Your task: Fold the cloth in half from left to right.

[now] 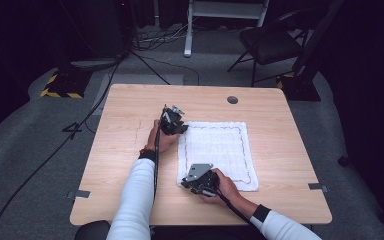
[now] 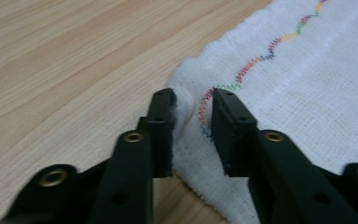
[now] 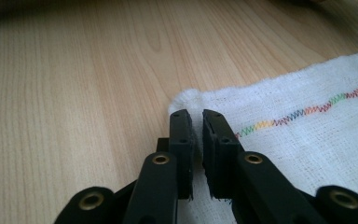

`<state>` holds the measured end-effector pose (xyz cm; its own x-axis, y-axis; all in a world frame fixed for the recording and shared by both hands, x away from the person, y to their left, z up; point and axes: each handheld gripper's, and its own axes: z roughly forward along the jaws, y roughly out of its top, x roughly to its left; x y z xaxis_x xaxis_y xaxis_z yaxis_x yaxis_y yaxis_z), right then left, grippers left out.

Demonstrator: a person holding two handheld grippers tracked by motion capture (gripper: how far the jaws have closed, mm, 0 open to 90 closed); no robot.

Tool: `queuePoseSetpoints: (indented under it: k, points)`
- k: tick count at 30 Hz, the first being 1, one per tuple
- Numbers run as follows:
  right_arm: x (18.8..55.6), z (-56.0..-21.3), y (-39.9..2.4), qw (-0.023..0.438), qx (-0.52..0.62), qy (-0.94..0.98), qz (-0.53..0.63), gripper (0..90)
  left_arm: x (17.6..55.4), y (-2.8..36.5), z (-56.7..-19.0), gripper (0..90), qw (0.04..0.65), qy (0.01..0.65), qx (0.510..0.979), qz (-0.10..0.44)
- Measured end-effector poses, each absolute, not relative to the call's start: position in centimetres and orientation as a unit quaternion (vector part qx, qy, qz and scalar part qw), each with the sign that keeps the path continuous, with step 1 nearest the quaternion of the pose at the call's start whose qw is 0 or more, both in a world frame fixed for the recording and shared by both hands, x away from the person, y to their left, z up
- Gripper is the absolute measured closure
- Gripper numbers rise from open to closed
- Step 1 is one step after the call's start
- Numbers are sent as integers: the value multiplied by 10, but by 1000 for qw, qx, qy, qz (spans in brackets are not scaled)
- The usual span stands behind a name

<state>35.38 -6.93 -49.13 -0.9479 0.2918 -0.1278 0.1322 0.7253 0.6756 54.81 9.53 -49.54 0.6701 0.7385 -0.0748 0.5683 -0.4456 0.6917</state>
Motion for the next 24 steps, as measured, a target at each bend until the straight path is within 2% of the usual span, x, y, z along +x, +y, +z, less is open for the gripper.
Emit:
queuePoseSetpoints:
  k: [2,6,17,24]
  points:
    - [354,-492,-68,116,116,920,355,835,547,97,-495,785,356,384,844,116]
    - [352,-492,-62,117,107,922,354,840,543,107,-493,839,351,380,848,114]
    - [347,-483,-38,123,85,918,367,848,527,158,-483,850,356,399,835,130]
    - [347,-470,-38,132,89,909,385,849,521,165,-466,851,369,393,830,144]
